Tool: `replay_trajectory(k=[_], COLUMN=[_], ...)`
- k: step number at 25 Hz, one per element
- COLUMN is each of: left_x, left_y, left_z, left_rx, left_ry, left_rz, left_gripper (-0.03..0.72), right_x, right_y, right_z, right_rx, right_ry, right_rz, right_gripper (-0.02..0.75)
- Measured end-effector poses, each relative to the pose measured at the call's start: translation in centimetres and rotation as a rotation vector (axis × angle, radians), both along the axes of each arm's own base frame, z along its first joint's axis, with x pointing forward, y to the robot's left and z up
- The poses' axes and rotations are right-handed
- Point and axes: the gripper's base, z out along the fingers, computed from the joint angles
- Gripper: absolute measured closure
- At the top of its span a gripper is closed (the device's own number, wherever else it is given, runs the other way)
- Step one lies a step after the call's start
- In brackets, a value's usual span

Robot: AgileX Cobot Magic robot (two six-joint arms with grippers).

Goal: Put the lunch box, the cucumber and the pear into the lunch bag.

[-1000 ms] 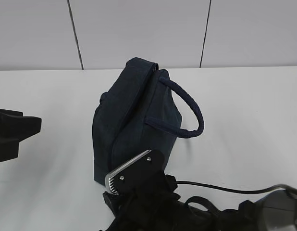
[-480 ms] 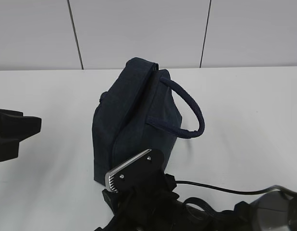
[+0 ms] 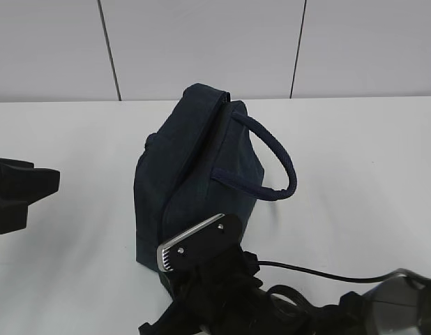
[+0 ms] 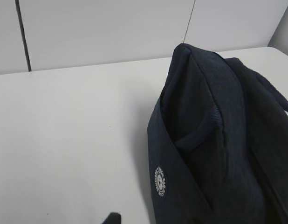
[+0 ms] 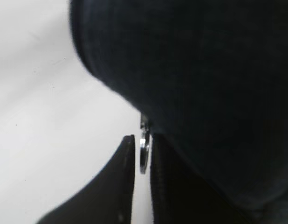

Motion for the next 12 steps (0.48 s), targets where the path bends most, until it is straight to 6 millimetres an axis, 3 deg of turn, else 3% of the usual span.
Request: replay_trajectory(k=[2, 12], left_x=[0.0, 0.0], left_y=[0.0, 0.0], left_z=[0.0, 0.0], left_rx=[0.0, 0.0], left_ry=[0.0, 0.0], left_rz=[0.0, 0.0], left_gripper=[0.419, 0.422], right_x=[0.03, -0.23], right_y=[-0.03, -0.04], right_z=[0.01, -0.35], right_rx=[0.002, -0.033], right_ry=[0.001, 0.046], right_rz=[-0.007, 0.01], right_gripper=[0.73, 0.732])
